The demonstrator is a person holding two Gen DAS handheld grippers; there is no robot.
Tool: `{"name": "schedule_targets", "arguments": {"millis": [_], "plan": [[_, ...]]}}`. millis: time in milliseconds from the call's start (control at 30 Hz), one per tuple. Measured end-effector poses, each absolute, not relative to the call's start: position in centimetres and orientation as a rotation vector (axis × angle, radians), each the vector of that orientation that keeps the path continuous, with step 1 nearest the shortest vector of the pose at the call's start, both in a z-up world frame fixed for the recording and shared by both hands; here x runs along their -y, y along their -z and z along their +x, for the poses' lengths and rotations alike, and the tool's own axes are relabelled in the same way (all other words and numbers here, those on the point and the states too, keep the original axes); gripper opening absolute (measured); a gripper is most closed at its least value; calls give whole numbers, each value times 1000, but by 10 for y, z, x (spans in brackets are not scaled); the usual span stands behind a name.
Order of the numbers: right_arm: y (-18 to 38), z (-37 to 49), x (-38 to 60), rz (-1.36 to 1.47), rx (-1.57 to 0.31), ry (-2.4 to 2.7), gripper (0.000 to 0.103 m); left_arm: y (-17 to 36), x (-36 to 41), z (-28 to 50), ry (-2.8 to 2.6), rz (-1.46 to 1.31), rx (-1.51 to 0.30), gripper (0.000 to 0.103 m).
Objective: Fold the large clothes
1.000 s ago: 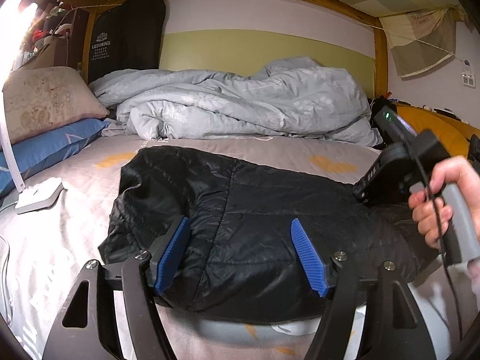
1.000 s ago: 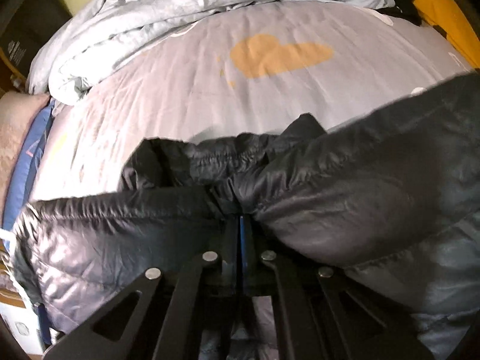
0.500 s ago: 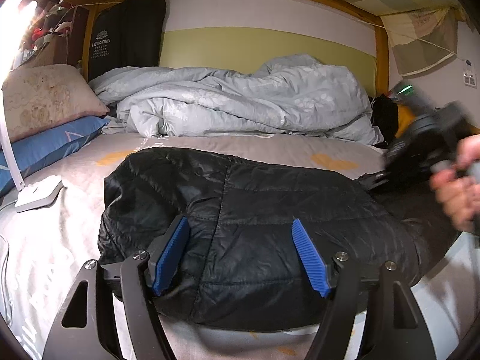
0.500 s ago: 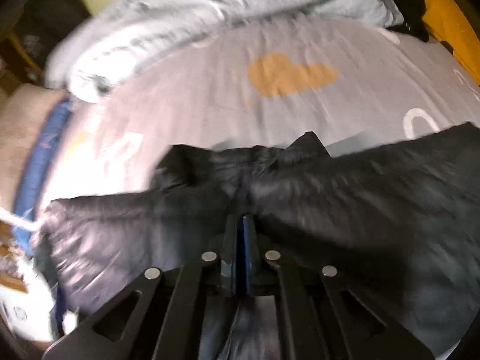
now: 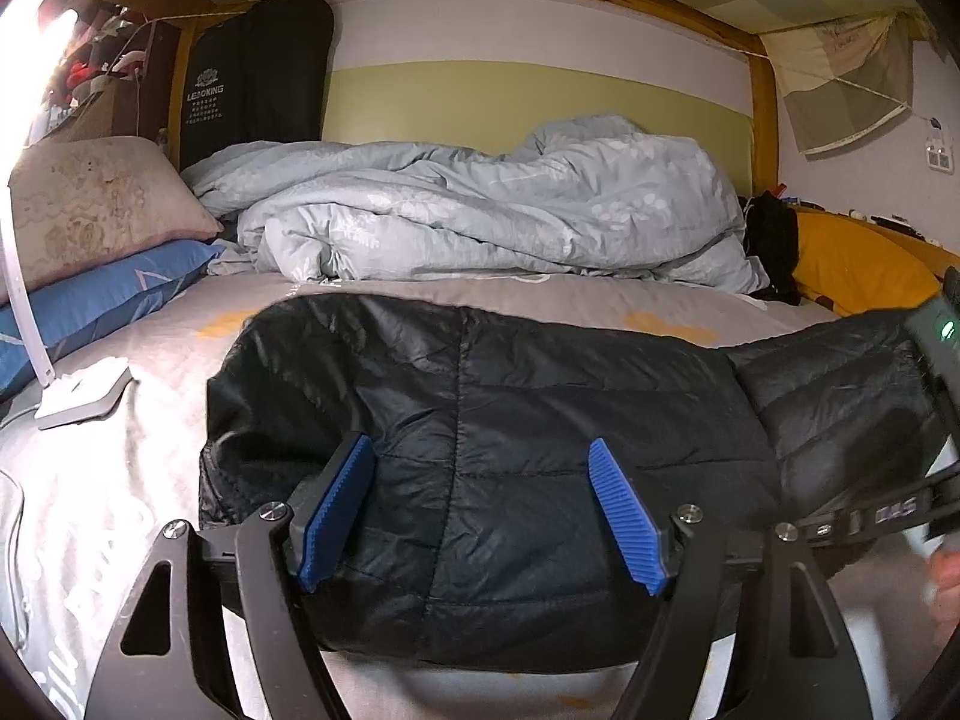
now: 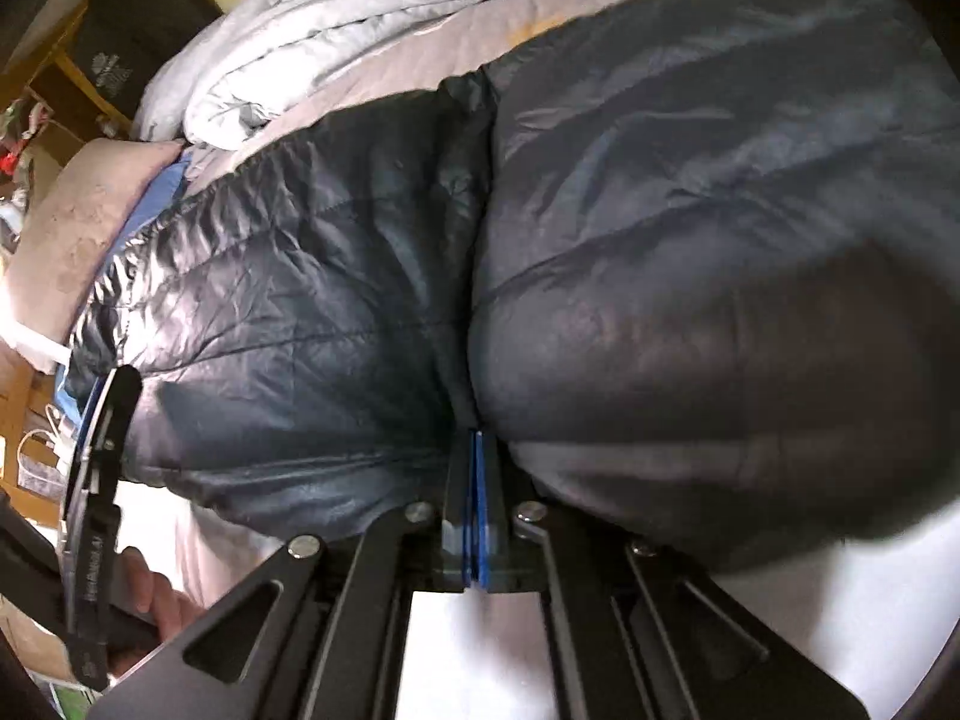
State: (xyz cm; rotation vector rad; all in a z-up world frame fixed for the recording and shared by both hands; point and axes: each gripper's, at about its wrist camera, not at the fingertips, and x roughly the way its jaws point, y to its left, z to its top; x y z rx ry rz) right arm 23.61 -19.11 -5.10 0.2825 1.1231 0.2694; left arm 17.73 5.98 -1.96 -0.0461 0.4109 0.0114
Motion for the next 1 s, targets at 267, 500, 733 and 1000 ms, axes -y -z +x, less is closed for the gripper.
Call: {"name": "schedule_targets", "arguments": {"millis": [267,500,733,1000], "plan": [[55,209,179,146,-1061,-247,2,19,-62,177,-10,-53,-415,74],[9,172,216,239,-833,-217,43,19,-65,178,-8,-58,-414,75],[-15,134,300,448,-561,51,98,19,-65,178,-5,-65,-408,82],[23,166,346,721,-652,20,98,17,-73,170,-19,-106,-380,96]]}}
